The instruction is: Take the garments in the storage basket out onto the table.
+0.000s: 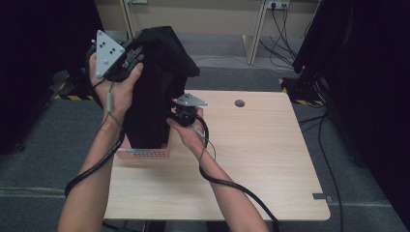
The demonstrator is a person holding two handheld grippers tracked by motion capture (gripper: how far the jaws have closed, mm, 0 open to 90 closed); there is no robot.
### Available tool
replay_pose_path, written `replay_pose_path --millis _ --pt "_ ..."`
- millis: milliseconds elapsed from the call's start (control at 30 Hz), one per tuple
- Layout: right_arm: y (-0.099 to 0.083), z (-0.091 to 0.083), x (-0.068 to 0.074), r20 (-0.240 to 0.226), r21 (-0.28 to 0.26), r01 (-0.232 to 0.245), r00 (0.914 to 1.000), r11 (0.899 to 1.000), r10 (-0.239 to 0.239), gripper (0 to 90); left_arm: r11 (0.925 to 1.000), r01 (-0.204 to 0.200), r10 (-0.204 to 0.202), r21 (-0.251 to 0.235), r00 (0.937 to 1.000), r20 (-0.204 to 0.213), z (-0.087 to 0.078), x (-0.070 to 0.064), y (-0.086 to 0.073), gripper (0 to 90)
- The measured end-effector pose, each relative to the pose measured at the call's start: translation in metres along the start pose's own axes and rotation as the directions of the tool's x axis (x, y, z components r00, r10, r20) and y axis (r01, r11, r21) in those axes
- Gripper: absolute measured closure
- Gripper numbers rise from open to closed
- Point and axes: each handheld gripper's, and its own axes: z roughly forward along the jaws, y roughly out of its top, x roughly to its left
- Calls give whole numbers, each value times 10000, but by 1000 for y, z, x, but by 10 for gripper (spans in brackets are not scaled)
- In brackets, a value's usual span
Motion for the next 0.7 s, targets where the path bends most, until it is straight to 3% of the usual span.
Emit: replay_pose_path --millis 33,100,133,333,500,700 --pt "0 1 -1 -95 -49 -242 9997 9997 242 843 10000 27 -27 -20 10000 -8 0 0 0 821" --pt "2 0 -2 -1 -210 -535 9986 9983 535 860 9998 178 -178 -49 9998 16 -2 0 0 821" --pt "3 -1 -3 -34 -248 -618 9981 9978 618 861 9999 146 -148 -72 9997 -195 -4 1 0 821" --pt "16 -14 -12 52 -834 -884 9960 9926 892 863 9989 149 -167 -449 9991 -384 -9 11 2 818" --pt "33 -29 -22 397 -1401 -836 9952 9866 900 863 9976 131 -171 -684 9982 -574 -15 16 6 817" --pt "52 -49 -38 792 -2206 -1120 9880 9689 1322 864 9952 101 -146 -976 9989 -456 -15 11 11 816"
